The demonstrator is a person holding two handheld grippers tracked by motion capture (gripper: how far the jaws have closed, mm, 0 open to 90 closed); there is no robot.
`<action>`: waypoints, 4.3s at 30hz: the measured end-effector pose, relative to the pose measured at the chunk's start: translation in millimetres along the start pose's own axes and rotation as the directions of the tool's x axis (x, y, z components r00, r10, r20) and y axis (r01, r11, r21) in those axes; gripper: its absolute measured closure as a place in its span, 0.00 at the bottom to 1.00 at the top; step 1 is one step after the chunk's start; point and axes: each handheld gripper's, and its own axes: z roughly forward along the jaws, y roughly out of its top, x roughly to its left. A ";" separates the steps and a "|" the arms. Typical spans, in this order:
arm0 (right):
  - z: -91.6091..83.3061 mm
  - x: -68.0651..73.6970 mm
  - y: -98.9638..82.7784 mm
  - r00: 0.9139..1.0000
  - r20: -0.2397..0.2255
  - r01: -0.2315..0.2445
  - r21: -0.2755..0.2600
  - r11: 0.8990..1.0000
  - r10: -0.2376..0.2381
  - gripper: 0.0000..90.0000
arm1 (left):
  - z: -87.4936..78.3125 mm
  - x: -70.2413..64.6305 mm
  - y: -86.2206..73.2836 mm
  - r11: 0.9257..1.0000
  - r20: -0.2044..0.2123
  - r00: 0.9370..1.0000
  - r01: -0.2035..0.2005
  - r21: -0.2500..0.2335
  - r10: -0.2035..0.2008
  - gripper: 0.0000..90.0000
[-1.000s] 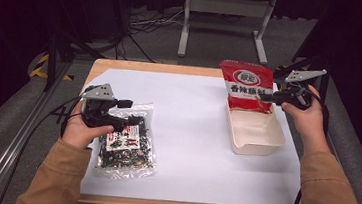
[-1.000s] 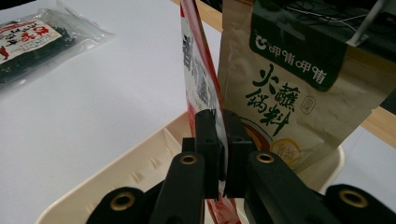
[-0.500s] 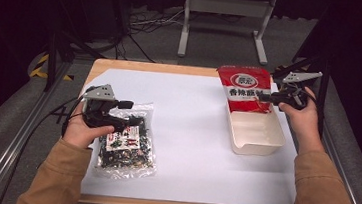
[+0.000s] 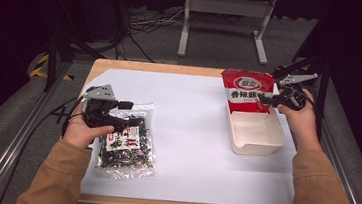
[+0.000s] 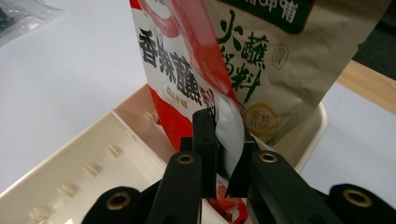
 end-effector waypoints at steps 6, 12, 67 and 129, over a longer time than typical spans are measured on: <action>4.6 0.1 -6.1 0.999 0.030 -0.017 0.045 0.999 0.016 0.94 | 1.3 0.5 -0.2 1.000 0.003 1.000 0.002 0.004 -0.002 0.33; 6.1 0.0 -10.7 0.999 0.039 -0.032 0.048 0.998 0.031 0.93 | 2.3 2.0 -1.2 1.000 0.020 1.000 0.018 0.007 -0.018 0.33; -65.3 87.0 -9.7 0.998 0.060 0.015 -0.095 0.995 -0.009 0.33 | -13.3 21.0 -12.5 0.998 -0.143 0.989 0.028 0.053 -0.020 0.26; -30.6 180.9 -15.7 0.980 -0.062 0.181 -0.124 0.976 -0.190 0.29 | 8.3 117.8 -89.9 0.893 -0.388 0.848 0.433 0.120 -0.360 0.28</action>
